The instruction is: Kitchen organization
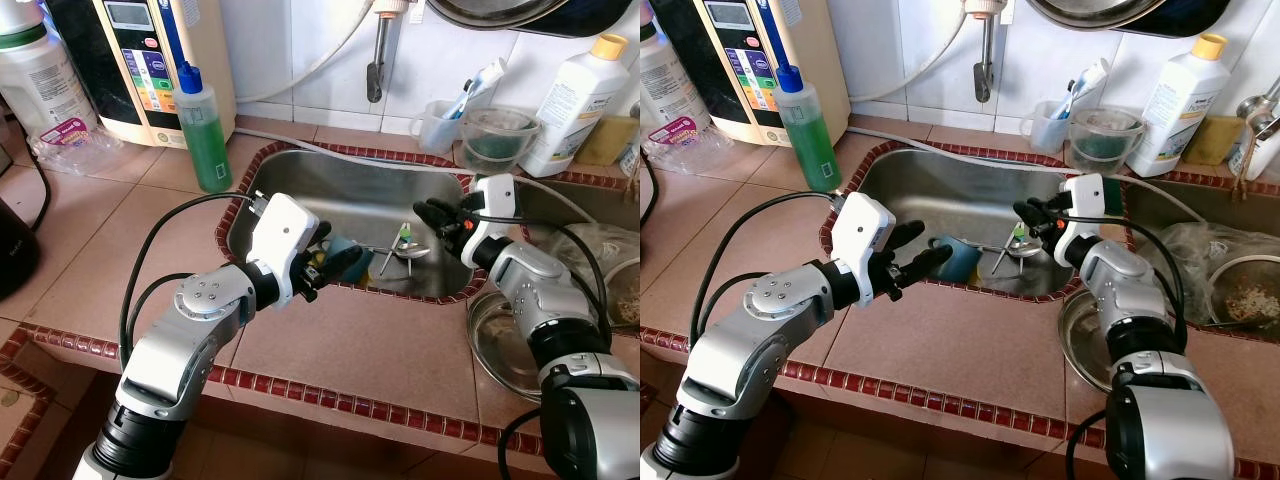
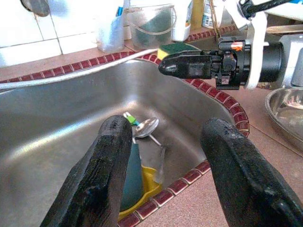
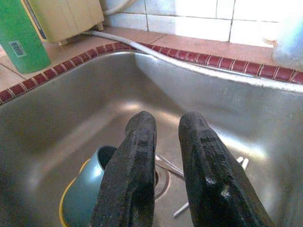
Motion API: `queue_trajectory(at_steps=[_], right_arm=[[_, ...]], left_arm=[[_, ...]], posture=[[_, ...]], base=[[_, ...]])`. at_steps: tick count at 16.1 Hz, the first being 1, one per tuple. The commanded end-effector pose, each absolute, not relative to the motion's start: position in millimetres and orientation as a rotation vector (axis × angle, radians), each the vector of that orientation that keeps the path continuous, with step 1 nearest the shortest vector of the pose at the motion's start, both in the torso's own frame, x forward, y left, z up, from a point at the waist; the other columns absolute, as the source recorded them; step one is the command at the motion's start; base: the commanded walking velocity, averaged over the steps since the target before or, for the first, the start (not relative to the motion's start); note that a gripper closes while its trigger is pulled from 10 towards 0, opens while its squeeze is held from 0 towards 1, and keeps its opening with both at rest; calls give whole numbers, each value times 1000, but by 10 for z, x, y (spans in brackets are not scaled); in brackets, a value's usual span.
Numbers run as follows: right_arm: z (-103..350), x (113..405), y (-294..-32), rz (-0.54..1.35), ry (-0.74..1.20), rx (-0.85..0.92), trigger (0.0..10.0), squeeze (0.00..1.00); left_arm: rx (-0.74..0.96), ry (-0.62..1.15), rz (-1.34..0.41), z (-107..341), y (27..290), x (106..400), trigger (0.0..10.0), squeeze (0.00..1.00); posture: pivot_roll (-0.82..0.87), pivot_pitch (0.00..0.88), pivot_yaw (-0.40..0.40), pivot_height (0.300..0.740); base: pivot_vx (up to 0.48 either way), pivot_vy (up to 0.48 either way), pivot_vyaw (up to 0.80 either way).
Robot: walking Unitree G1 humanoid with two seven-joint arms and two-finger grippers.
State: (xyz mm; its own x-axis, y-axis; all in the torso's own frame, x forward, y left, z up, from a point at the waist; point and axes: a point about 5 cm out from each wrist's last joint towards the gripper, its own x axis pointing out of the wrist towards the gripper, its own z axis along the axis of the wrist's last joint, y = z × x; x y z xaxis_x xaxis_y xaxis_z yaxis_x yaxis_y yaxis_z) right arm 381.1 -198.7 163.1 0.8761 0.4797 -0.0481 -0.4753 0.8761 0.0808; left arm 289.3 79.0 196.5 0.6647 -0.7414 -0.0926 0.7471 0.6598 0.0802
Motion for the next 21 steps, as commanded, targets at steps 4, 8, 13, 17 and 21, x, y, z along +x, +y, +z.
queue_trajectory(at_steps=[4,8,13,17,21], right_arm=[[1858,3864,-2000,430,-67,39,10000,1000],[2098,3861,-1913,383,-231,90,10000,0],[2251,3790,-1834,294,-344,-139,10000,0],[2322,3723,-1833,229,-407,-169,6510,0],[2317,3675,-1803,229,-418,-158,0,0]], left_arm=[[131,30,-822,2018,807,2921,10000,0],[140,-6,-760,2066,870,3024,10000,0],[116,-71,-635,2187,1025,3196,10000,0],[69,-96,-545,2240,1148,3303,10000,0],[52,-101,-540,2237,1158,3335,10000,0]], posture=[[-102,104,22,736],[-107,93,21,736],[-119,80,22,736],[-132,75,26,736],[-137,72,27,736]], base=[[0,0,0],[0,0,0],[0,0,0],[0,0,0],[0,0,0]])
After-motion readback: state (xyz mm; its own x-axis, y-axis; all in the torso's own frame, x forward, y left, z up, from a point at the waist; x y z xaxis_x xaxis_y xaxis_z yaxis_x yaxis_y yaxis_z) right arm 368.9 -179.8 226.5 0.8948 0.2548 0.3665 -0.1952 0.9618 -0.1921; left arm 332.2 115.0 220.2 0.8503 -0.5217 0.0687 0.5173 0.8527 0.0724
